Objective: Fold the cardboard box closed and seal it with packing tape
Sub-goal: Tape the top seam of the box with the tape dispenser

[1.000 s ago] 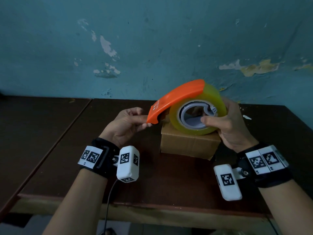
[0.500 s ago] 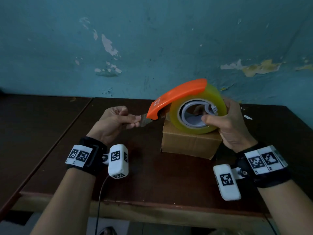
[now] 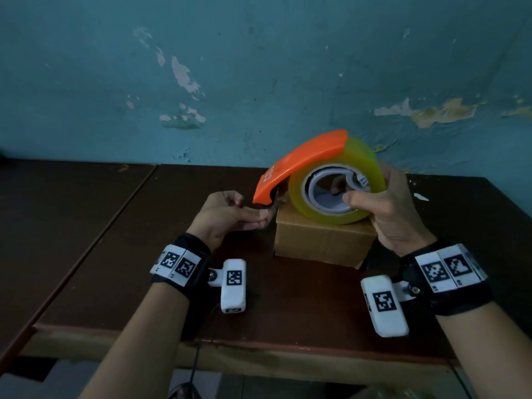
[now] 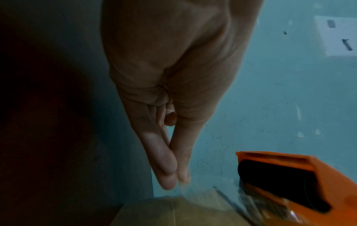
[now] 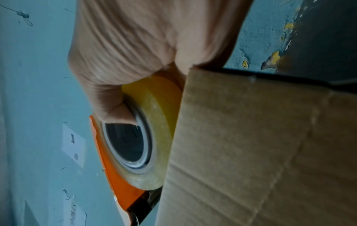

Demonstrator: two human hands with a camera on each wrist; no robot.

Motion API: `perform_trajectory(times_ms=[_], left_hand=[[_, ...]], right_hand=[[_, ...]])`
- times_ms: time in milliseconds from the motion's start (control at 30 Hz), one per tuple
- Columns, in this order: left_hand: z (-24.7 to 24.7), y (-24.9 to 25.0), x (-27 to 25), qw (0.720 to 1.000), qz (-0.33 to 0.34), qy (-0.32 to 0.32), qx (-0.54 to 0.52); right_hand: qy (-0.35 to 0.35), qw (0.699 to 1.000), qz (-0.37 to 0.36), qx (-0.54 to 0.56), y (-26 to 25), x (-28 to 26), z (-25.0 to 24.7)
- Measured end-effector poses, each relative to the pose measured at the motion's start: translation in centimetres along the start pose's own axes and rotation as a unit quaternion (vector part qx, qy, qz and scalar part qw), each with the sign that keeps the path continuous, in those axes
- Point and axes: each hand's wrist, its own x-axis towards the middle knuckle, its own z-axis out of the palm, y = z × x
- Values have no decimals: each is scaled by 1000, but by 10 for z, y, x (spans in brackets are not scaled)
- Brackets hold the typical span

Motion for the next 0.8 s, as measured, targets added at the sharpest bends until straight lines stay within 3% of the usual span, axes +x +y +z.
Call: perform_trajectory(times_ms=[400,800], left_hand=[[14,-4,4,998,-47,-33,16],[9,-11,6,993,-12,0,115]], right_hand=[[11,1000,13,7,2,1,-2],[32,999,21,-1,4,-1,-3]])
